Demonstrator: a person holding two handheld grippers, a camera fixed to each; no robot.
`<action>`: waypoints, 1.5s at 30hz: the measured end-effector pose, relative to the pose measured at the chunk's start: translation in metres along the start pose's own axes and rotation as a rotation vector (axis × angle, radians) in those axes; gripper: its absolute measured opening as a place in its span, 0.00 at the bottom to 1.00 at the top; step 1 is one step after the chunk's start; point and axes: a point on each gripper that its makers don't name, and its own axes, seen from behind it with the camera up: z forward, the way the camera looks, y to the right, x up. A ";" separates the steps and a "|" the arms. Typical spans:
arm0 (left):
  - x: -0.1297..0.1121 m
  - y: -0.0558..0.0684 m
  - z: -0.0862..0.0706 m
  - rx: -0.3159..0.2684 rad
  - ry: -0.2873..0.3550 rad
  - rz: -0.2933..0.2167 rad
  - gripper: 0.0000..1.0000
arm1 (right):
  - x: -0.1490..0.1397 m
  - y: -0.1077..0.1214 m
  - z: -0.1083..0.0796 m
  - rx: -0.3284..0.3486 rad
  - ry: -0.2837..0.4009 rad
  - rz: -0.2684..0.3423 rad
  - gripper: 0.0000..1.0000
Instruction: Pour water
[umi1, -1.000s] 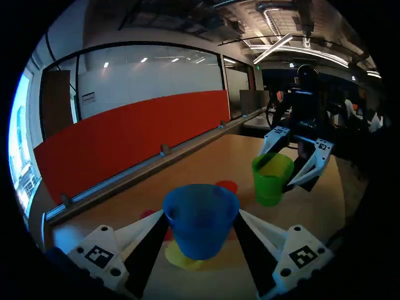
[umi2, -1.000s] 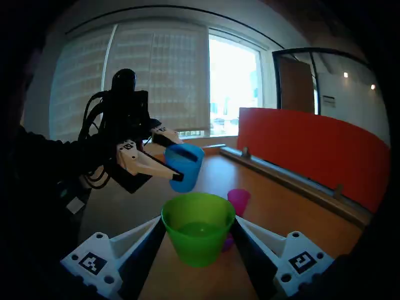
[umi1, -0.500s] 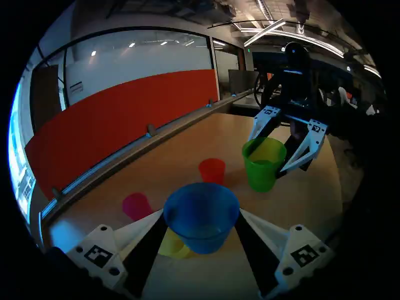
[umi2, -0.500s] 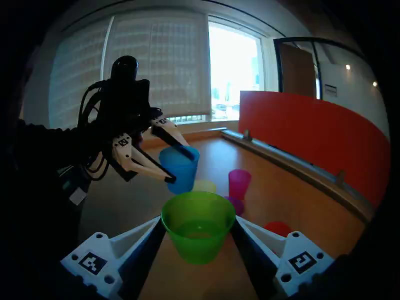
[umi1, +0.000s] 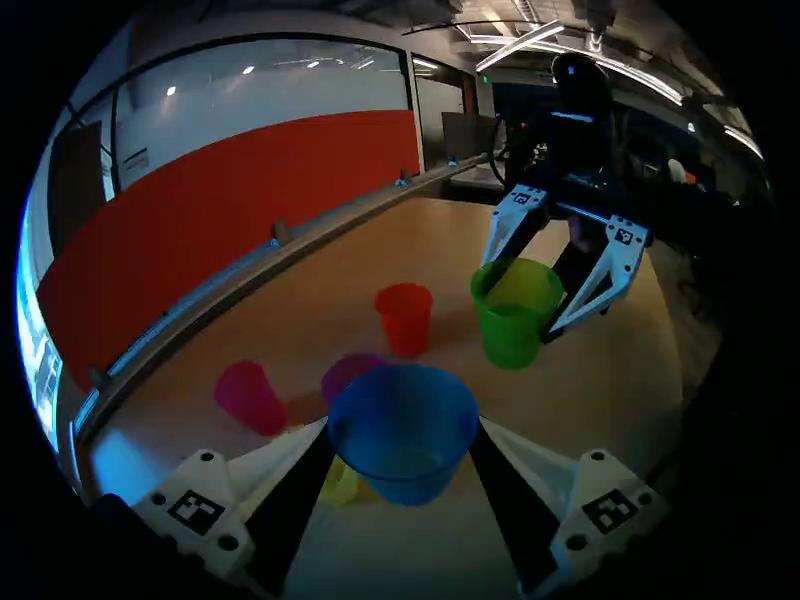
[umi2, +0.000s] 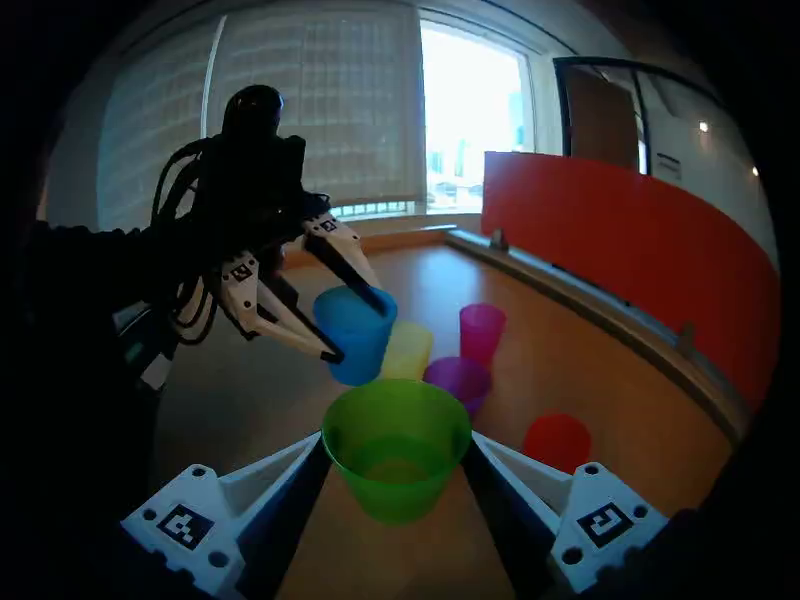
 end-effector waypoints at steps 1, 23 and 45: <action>-0.002 0.001 0.002 -0.003 -0.007 0.005 0.89 | -0.002 0.000 0.001 0.002 -0.008 0.000 0.91; -0.042 0.016 0.029 -0.072 -0.140 0.044 0.88 | -0.043 0.003 0.022 0.041 -0.164 -0.010 0.91; -0.065 0.018 0.044 -0.095 -0.167 0.047 0.88 | -0.057 0.006 0.047 0.050 -0.194 -0.010 0.91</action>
